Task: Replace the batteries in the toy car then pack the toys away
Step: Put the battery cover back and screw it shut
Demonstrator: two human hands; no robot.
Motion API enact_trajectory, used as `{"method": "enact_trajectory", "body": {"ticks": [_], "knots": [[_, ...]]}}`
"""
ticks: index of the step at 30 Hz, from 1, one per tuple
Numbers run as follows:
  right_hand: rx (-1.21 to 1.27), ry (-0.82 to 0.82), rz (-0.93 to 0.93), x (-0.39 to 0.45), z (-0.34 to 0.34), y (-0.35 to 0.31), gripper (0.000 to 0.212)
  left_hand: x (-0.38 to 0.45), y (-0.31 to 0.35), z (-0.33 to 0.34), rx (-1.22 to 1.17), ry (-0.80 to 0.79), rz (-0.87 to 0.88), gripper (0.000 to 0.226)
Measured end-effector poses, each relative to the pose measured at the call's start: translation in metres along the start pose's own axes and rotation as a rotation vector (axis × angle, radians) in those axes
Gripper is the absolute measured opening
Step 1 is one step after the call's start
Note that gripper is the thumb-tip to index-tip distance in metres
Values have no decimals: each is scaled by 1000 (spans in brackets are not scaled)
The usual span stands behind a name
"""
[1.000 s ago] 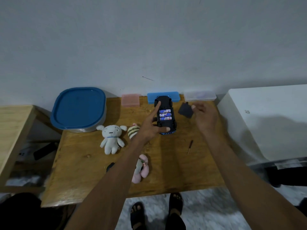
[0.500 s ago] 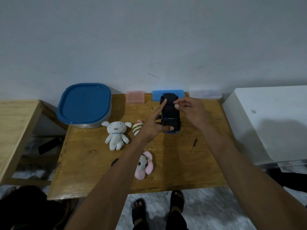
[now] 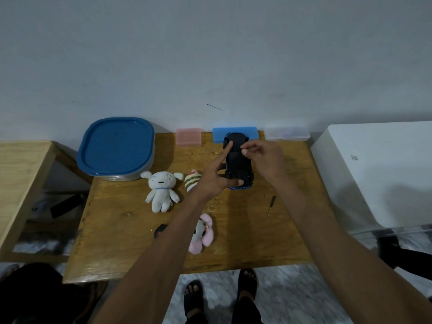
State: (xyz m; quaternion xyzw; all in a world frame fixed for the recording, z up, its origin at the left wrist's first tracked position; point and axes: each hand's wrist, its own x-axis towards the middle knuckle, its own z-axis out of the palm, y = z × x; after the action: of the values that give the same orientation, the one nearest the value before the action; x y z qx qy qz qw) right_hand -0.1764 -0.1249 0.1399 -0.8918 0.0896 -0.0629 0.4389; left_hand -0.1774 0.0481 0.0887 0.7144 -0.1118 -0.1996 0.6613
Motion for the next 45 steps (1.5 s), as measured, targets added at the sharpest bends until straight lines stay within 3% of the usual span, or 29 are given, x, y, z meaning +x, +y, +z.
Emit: {"method": "enact_trajectory", "body": {"ticks": [3,9,27,34,45], "knots": [[-127,125,10,-2,6,2,11,0,-2,5,3,8,17,111],[-159,171,3,-5,10,5,10,-2,-5,14,-6,22,33,111],[-255,57,15,-3,-6,4,3,0,-8,24,-10,50,35,112],[-169,98,37,-6,-3,5,32,6,-1,26,-35,39,50,112],[-41,115,159,-1,3,15,40,10,-5,31,-11,52,72,111]]}}
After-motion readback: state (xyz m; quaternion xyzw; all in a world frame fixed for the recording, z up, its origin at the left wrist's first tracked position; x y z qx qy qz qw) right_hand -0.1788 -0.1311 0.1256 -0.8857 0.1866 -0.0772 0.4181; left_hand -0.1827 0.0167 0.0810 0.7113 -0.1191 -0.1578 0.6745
